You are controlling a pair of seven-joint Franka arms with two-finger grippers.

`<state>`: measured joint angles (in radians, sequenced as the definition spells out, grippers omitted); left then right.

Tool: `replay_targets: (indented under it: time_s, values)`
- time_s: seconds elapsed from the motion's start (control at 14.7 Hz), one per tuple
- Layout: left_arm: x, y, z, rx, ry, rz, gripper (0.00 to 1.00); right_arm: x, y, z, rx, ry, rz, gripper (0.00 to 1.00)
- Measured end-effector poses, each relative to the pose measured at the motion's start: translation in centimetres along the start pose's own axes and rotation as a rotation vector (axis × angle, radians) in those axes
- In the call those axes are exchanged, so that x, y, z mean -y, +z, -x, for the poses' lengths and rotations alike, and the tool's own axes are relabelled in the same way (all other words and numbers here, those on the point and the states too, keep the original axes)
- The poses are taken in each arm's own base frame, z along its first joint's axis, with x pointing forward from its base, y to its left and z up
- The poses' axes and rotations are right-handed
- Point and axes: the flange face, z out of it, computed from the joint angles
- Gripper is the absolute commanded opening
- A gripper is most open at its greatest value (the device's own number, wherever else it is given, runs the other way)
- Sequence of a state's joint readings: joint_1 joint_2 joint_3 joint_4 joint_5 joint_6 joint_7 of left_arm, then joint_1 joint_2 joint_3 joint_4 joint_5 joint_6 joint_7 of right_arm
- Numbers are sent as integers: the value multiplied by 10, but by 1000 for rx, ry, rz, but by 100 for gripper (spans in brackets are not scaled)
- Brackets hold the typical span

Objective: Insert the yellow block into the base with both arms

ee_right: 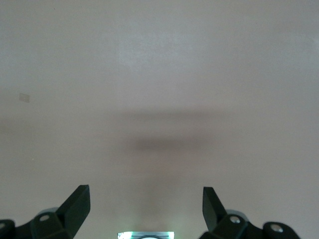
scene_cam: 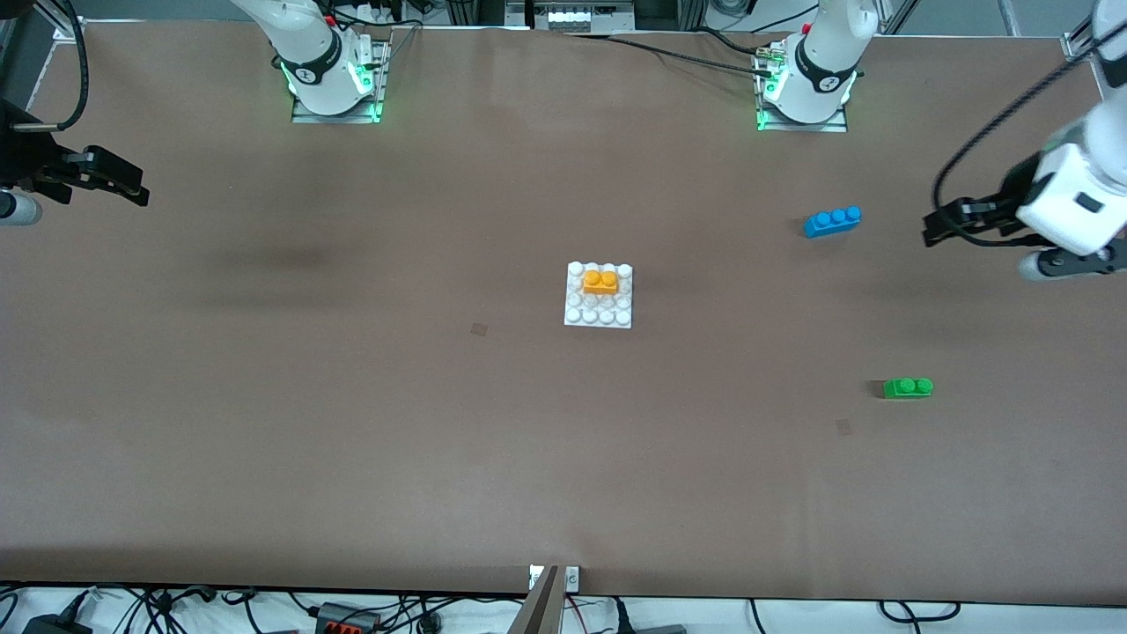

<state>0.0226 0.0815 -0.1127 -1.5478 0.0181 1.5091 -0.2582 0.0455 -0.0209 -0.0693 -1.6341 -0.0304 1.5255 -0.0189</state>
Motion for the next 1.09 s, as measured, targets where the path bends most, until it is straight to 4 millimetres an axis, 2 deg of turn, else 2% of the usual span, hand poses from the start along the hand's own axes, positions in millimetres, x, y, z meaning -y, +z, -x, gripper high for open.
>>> replay_targets:
  time_s: [0.14, 0.54, 1.09]
  values:
    - [-12, -3, 7, -6, -8, -1, 100, 0, 0, 0, 0, 0, 0, 100]
    - [-9, -16, 13, -33, 29, 4, 100, 0, 0, 0, 0, 0, 0, 100]
    - [-6, -16, 12, -34, 131, 2, 100, 0, 0, 0, 0, 0, 0, 100]
